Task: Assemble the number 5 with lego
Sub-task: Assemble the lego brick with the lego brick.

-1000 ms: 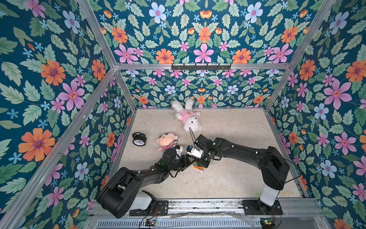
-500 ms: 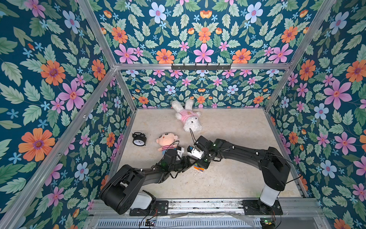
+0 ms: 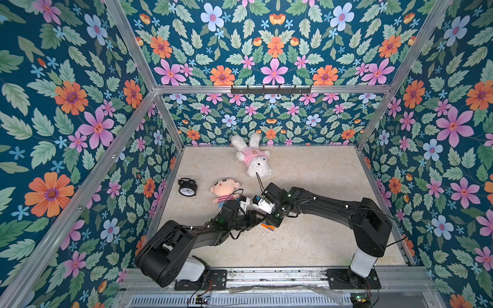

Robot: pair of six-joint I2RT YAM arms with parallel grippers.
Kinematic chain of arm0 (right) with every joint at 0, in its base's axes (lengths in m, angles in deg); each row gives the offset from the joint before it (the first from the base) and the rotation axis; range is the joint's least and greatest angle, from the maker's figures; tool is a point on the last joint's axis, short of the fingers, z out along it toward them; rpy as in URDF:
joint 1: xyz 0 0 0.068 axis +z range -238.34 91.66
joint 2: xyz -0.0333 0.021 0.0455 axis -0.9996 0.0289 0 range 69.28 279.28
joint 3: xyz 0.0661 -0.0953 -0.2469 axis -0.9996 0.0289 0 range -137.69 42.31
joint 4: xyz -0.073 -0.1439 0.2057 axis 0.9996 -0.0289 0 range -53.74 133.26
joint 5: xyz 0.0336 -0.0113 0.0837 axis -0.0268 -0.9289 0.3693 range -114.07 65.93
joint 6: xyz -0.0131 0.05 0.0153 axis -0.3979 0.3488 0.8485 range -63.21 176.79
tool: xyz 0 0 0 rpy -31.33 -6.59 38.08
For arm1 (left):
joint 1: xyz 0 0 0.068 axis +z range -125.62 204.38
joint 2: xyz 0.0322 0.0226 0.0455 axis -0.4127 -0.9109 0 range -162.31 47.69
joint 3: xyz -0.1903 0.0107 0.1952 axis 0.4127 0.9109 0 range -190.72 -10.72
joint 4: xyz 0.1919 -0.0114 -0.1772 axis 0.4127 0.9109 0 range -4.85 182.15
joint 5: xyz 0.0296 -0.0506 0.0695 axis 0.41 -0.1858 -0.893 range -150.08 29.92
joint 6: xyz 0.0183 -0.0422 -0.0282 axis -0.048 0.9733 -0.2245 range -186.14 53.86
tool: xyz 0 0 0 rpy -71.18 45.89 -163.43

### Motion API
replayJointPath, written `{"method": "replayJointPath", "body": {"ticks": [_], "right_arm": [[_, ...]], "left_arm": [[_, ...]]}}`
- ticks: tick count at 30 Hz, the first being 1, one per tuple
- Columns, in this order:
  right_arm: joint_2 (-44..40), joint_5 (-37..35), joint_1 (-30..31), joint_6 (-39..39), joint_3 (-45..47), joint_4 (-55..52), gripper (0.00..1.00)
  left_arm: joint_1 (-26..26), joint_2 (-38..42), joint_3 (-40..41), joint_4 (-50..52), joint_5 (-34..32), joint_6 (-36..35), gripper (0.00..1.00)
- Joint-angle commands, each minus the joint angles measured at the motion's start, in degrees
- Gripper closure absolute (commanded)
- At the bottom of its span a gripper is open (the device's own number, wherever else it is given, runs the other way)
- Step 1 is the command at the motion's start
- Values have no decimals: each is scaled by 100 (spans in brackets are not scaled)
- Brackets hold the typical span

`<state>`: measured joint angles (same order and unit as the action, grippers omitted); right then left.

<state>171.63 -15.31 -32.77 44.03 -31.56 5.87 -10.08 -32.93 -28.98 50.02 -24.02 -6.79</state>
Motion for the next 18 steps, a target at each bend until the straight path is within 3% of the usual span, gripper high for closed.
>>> {"method": "replayJointPath", "body": {"ticks": [1, 18], "right_arm": [[-3, 24, 19, 140, 30, -252, 64], [-313, 206, 59, 174, 169, -71, 52]], "left_arm": [[-8, 28, -19, 246, -6, -190, 49], [-43, 102, -66, 371, 71, -301, 48]]}}
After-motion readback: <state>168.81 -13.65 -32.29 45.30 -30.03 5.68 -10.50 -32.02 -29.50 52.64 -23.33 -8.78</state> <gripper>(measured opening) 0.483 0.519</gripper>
